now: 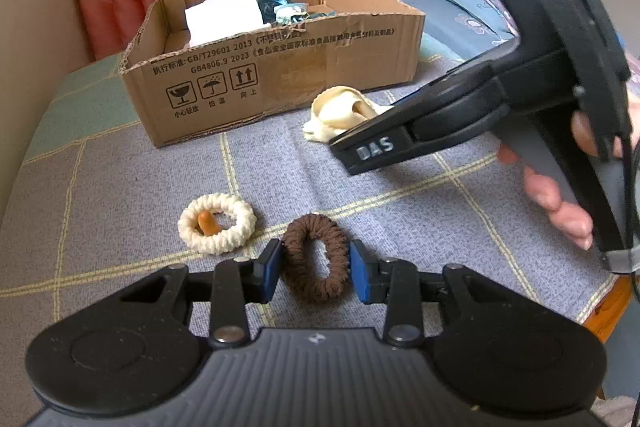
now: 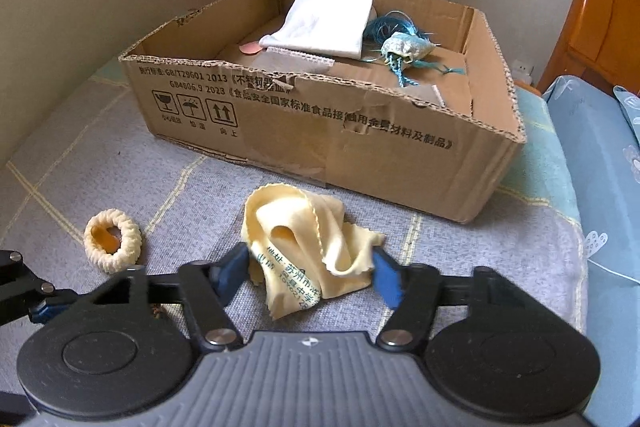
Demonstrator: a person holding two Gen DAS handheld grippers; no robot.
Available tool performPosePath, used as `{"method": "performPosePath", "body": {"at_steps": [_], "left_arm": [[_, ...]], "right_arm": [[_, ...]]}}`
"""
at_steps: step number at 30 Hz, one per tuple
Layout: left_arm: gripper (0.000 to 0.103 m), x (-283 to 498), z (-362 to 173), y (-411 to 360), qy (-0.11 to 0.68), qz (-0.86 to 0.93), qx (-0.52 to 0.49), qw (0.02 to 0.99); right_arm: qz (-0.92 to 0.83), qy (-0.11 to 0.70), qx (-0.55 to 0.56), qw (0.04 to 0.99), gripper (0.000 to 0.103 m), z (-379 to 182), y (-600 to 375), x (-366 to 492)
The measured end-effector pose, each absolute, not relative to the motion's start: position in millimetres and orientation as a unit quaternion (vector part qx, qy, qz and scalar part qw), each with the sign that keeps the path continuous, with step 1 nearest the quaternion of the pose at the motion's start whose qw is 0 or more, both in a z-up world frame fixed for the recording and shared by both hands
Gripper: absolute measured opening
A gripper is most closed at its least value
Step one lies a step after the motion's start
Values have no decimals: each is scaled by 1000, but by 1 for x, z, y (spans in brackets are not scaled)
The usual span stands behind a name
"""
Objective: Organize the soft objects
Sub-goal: 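Close the right gripper on the yellow cloth while the left gripper holds the hair tie, then carry the yellow cloth and brown hair tie into the box and open both grippers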
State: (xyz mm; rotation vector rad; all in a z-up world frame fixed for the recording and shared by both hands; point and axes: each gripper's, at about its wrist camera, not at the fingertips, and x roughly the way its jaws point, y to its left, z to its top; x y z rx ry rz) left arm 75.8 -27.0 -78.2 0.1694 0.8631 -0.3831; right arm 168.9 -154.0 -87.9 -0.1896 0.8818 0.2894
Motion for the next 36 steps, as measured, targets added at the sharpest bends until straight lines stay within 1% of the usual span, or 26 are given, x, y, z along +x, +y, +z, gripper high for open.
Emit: {"method": "performPosePath", "body": {"at_steps": [4,5,8,19,27,31,36], "left_arm": [[35,76,-78,-27,417,-184,81,886],[35,77,-77,-27,418,-184,82,886],[35,76,-75,-27,416,-185,85,886],[35,71,-53,-23,403,-198,79,890],[35,81,-25,-17,369,-189,87,906],[35,89,-12,-14,347,-180,85,916],[35,95,-6,-9,343,-174,77,920]], "right_arm": [[145,422,-87,891,39,-84,-161,164],[148,421,-85,891,31,-83,-163,160],[155,422,-85,889,27,-80,-169,156],[180,409,-85,891,26,-49,-183,137],[189,365,-92,907,26,-6,-187,129],[184,342,-95,917,26,14,-187,142],[177,325,-86,925,26,33,-184,180]]}}
